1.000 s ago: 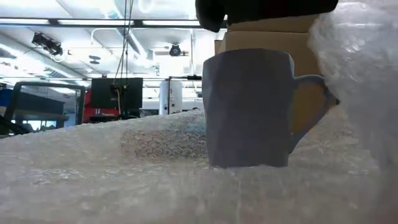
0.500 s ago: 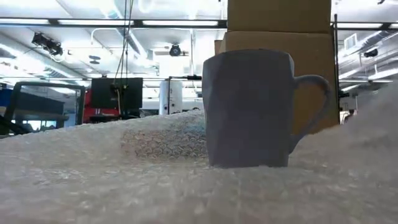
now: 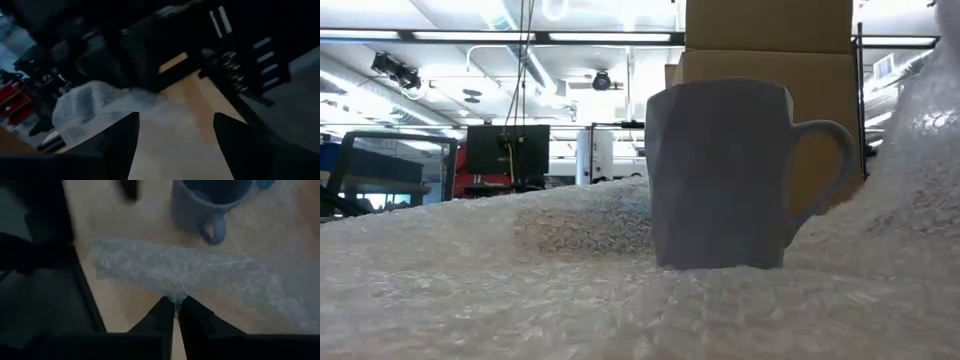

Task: Wrap mug
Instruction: Wrap the purple mug with the transparent bubble wrap

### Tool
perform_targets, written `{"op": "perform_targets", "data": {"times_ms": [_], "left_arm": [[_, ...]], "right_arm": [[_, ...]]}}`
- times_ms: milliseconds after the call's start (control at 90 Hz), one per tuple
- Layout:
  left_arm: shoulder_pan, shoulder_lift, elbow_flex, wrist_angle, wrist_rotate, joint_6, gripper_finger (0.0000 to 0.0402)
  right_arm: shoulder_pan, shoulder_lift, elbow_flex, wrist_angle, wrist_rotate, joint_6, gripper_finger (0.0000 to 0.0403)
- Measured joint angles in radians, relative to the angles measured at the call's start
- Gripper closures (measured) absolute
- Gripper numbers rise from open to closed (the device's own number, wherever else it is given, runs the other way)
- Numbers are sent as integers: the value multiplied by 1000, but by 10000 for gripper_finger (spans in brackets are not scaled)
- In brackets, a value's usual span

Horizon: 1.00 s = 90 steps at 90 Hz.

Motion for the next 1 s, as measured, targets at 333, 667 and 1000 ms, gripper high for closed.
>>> {"op": "perform_targets", "data": {"times_ms": [333,667,1000], "left_arm": [[4,0,0,-50,-98,-162,160],[8,0,0,-48,-60,-192,160],[23,0,0,-49,-139,-497,252]], "right_arm": [[-45,0,24,74,-30,-66,403],[-49,1,114,85,29,-126,403],[-45,1,116,138,52,-140,396]]}}
